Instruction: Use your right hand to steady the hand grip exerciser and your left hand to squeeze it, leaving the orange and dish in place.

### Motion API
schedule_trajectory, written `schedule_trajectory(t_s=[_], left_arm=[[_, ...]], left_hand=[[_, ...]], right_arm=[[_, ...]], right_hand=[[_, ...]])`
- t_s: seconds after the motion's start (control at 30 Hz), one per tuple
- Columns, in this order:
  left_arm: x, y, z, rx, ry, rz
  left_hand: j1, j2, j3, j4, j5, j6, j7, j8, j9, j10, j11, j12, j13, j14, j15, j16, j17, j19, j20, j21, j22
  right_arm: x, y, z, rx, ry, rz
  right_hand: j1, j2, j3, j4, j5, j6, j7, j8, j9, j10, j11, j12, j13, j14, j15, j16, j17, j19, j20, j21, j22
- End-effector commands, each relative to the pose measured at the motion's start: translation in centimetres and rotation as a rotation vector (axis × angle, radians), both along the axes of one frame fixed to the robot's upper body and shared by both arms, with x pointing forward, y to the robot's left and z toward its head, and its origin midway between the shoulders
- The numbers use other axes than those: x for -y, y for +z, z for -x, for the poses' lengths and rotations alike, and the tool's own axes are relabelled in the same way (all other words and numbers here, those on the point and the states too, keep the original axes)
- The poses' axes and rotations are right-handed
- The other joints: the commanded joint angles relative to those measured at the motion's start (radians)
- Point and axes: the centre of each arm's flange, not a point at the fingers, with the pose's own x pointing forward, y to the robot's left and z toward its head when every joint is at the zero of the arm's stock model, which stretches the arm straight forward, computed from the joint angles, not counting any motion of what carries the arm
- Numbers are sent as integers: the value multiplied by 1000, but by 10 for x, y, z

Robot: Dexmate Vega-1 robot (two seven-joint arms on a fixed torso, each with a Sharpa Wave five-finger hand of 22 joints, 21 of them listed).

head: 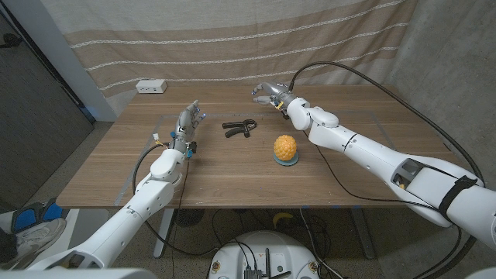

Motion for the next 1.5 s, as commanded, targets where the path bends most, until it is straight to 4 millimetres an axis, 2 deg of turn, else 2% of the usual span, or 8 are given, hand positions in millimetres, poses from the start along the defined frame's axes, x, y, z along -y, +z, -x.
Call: schedule_trajectory(t_s=[0.03, 0.73, 0.9, 0.97, 1.1, 1.5], left_arm=[[-2, 1, -3, -2, -2, -1], [-4, 5, -8, -8, -11, -3], [-4, 5, -9, -7, -12, -3], [-4, 5, -9, -5, -12, -8], [-5, 5, -10, -8, -11, -2], [-7, 2, -8, -9, -8, 3]], left_hand=[[-9, 31, 4, -7, -3, 7, -1, 1, 5, 4, -3, -1, 6, 7, 3, -2, 4, 8, -2, -2, 6], [-12, 32, 5, -9, -3, 7, -3, 1, 5, 3, -4, -2, 6, 7, 3, -2, 4, 8, 0, -4, 6], [-13, 32, 5, -9, -3, 6, -3, 1, 5, 3, -4, -2, 6, 7, 3, -2, 4, 7, 0, -4, 6], [-14, 32, 5, -9, -3, 6, -3, 1, 5, 3, -4, -2, 6, 6, 3, -2, 4, 8, 0, -4, 6], [-15, 32, 5, -9, -3, 7, -3, 1, 5, 3, -2, -2, 6, 6, 3, -2, 4, 7, 0, -5, 6], [-17, 32, 5, -9, -3, 7, -3, 1, 5, 2, -2, -2, 6, 6, 3, -2, 4, 7, 0, -6, 6]], right_arm=[[-7, -5, -10, -32, -17, 29], [-14, -12, -25, -47, -44, 49], [-16, -16, -25, -34, -59, 59], [-17, -17, -26, -38, -64, 66], [-19, -19, -26, -33, -74, 78], [-26, -28, -33, -43, -82, 105]], right_hand=[[-3, 10, 2, 6, -1, 8, 2, 1, 3, 7, -2, 1, 2, 6, -106, 6, 3, 1, -10, 0, 3], [22, 13, -6, 5, -5, 34, 0, 5, 4, 0, -9, -3, 2, 1, -108, 8, 4, 2, -13, -2, 3], [48, -12, -13, -7, -10, 31, 2, 2, 5, -6, -12, -7, 1, 2, -105, 6, 1, 10, -4, -2, 3], [63, -30, -21, -7, -17, 17, -3, -4, 6, -21, -16, -14, 0, -3, -106, 3, -2, 8, -1, -4, 2], [71, -41, -26, -6, -24, 15, -3, -5, 7, -24, -18, -15, 0, -8, -105, 1, -3, 7, 2, -6, 2], [94, -52, -32, -3, -33, 26, -8, 0, 10, -21, -24, -13, 3, -9, -104, 0, -5, 8, 0, -9, 1]])
